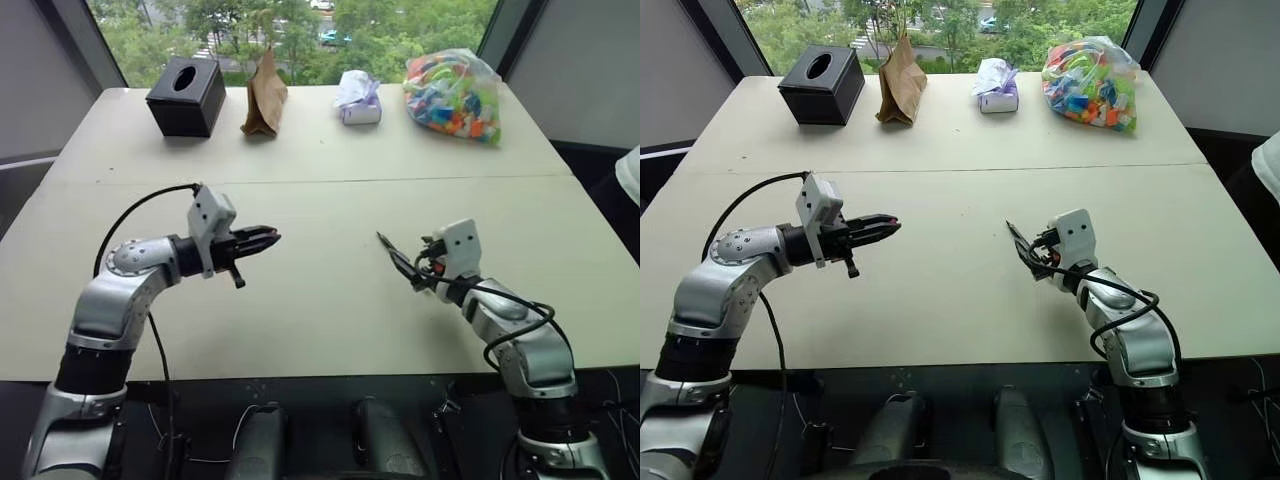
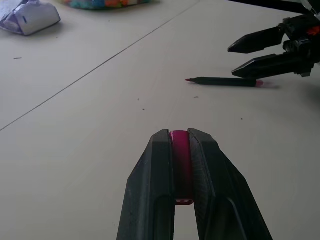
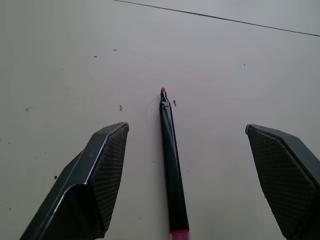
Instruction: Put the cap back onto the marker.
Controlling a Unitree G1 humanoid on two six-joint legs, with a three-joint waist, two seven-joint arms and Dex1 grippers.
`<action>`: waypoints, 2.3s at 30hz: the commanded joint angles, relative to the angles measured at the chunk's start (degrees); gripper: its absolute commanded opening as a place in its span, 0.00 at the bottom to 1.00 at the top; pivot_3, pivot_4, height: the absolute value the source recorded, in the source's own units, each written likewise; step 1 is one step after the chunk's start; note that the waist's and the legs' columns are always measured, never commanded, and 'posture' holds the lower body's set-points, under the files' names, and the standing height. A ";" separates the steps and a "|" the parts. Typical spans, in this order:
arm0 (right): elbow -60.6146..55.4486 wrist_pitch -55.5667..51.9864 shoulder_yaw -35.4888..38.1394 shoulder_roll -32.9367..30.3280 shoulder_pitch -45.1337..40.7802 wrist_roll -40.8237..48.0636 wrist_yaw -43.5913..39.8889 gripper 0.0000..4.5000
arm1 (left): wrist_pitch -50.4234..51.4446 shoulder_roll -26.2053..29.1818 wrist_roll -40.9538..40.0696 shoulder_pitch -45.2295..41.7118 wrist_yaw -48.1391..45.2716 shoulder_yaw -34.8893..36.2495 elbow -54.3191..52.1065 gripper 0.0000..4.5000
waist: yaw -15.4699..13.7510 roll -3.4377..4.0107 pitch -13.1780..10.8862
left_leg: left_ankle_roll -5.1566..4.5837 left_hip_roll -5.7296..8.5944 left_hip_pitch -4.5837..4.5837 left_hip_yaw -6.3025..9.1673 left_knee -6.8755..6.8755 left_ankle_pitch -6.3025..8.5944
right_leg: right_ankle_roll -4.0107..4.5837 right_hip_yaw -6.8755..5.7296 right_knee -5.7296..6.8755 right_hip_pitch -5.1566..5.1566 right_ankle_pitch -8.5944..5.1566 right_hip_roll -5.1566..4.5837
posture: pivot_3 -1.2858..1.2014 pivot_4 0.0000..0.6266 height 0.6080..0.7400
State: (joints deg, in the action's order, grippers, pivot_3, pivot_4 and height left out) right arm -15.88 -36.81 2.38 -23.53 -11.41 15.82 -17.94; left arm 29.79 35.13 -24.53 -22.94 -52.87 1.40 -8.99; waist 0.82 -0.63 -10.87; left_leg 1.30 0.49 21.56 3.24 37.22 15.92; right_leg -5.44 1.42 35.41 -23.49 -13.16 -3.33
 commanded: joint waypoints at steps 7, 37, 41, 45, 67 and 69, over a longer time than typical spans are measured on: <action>2.33 -0.58 0.04 2.26 -1.36 -1.86 1.63 0.86 | -1.81 0.72 -0.37 -0.82 -1.07 0.81 -0.46 0.01 | 0.01 0.00 0.00 | 0.00 0.00 0.00 -0.01 0.00 0.00 | 0.00 0.00 0.00 0.00 0.00 0.01 | 0.52 0.24 1.00; 0.23 -4.28 -4.20 1.03 2.38 -5.78 -0.03 0.00 | -4.56 2.01 0.41 -1.43 -4.27 0.04 0.84 0.00 | -0.13 -0.03 0.02 | 0.00 0.00 -0.04 -0.01 0.02 0.00 | 0.06 -0.01 0.00 0.07 -0.04 0.01 | 0.52 0.24 1.00; 0.35 -4.26 -4.37 0.86 2.12 -5.81 -0.43 0.00 | -6.91 2.36 1.14 -1.28 -5.97 -0.57 1.52 0.00 | -0.10 -0.03 0.02 | 0.00 0.00 -0.04 -0.01 0.02 0.00 | 0.15 -0.01 -0.01 0.07 -0.09 0.01 | 0.52 0.24 1.00; 0.29 -2.69 -4.71 -1.37 1.28 -6.67 -2.27 0.00 | -10.88 1.66 1.57 -1.16 -7.91 -1.21 2.61 0.00 | -0.19 -0.03 0.02 | 0.00 0.01 -0.04 -0.02 0.02 0.00 | 0.18 -0.01 -0.01 0.07 -0.11 0.00 | 0.52 0.24 1.00; -2.72 13.83 -13.92 -24.09 -17.45 -11.63 -34.47 0.00 | -34.88 -0.26 9.17 -6.73 -20.48 -8.21 16.33 0.00 | -0.16 0.02 -0.03 | 0.00 -0.02 0.04 -0.15 0.01 0.00 | 0.00 -0.01 -0.06 -0.01 0.00 0.06 | 0.52 0.24 1.00; -2.84 14.09 -14.51 -24.00 -17.99 -12.02 -35.67 0.00 | -35.06 -0.44 9.26 -7.10 -20.32 -8.28 16.59 0.00 | -0.13 0.02 -0.03 | 0.00 -0.02 0.05 -0.14 0.01 0.00 | 0.00 -0.01 -0.06 -0.01 0.00 0.05 | 0.52 0.24 1.00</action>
State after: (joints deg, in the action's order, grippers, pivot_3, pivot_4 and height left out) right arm -17.11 -23.78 -12.36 -46.64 -27.94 4.52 -52.64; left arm -4.09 34.67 -15.25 -28.67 -73.26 -7.58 8.20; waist 0.69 -0.62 -10.90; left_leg 1.30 0.47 21.61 3.10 37.23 15.92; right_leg -5.45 1.41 35.35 -23.50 -13.16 -3.28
